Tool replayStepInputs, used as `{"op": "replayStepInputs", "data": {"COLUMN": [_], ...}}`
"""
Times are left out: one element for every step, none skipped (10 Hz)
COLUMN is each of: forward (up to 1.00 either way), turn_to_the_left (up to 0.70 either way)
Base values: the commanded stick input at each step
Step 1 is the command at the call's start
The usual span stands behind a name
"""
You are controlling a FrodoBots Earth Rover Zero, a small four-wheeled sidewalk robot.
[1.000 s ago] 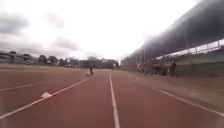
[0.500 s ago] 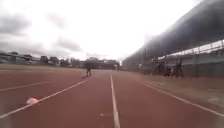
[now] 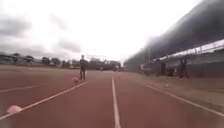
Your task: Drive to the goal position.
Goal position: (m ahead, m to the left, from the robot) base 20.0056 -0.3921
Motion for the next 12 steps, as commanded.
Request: {"op": "replayStepInputs", "data": {"forward": [0.85, 0.85, 0.85, 0.85, 0.85, 0.85, 0.85, 0.85, 0.85, 0.85, 0.85, 0.85], "turn_to_the_left": [0.0, 0.0, 0.0, 0.0, 0.0, 0.0, 0.0, 0.0, 0.0, 0.0, 0.0, 0.0]}}
